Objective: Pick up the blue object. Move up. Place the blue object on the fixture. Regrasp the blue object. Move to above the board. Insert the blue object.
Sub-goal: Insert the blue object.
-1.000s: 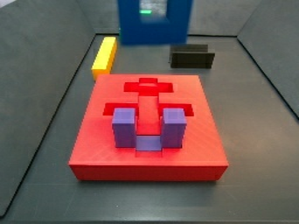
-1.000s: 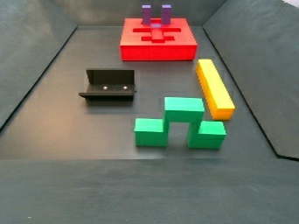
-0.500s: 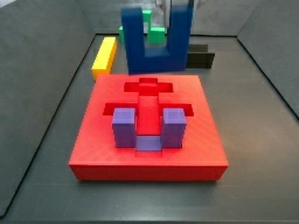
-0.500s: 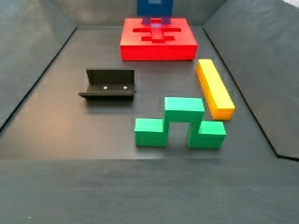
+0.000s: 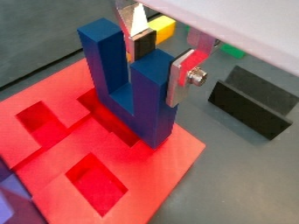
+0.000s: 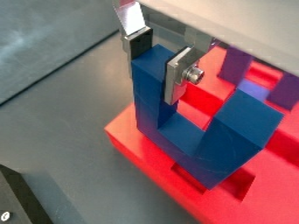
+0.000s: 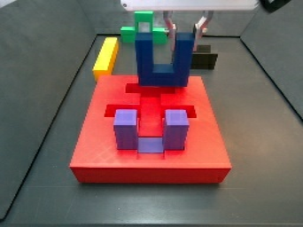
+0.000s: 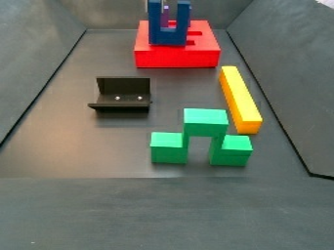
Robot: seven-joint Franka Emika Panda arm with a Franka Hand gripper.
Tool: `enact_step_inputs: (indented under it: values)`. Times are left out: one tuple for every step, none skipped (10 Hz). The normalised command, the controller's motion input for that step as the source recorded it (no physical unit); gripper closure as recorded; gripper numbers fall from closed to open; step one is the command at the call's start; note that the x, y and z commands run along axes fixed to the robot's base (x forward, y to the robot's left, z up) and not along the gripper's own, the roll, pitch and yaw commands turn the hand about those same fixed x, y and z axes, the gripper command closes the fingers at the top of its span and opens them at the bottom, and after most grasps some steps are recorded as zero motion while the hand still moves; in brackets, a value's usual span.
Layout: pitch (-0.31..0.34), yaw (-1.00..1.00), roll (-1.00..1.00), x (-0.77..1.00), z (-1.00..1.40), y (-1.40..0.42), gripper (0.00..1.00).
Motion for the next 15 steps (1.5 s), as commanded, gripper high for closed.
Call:
enact_step_inputs:
  values:
    - [-0.116,0.00,-0.20,-0.42,0.43,0.00,1.00]
    - [-0.149,0.19,-0.25,-0.39,0.55,-0.06,1.00]
    - [-0.174,0.33,-0.15,-0.24,0.28,-0.04,1.00]
    - [-0.180,0.41,0.00,0.00,-0.09,0.00,1.00]
    - [-0.140,0.34,0.00,0.00,-0.17,0.00,1.00]
    - [-0.093,0.20,0.00,0.00,-0.33,0.00,1.00]
    - [-0.080,0.12,0.00,0.00,-0.40,-0.05,1.00]
    - [-0.076,0.07,0.00,-0.03,-0.32,-0.08,1.00]
    - [-0.060,0.00,0.00,-0.03,-0.30,-0.09,1.00]
    - [-0.021,-0.13,0.15,0.00,-0.35,-0.07,1.00]
    - [-0.003,-0.17,0.22,0.00,-0.39,-0.06,1.00]
    - [0.000,-0.17,0.24,-0.05,-0.33,0.00,1.00]
    - [0.000,-0.11,0.24,-0.02,-0.32,0.00,1.00]
    - [0.000,-0.07,0.29,0.01,-0.30,0.02,1.00]
    - [0.000,-0.03,0.26,0.00,-0.35,0.03,1.00]
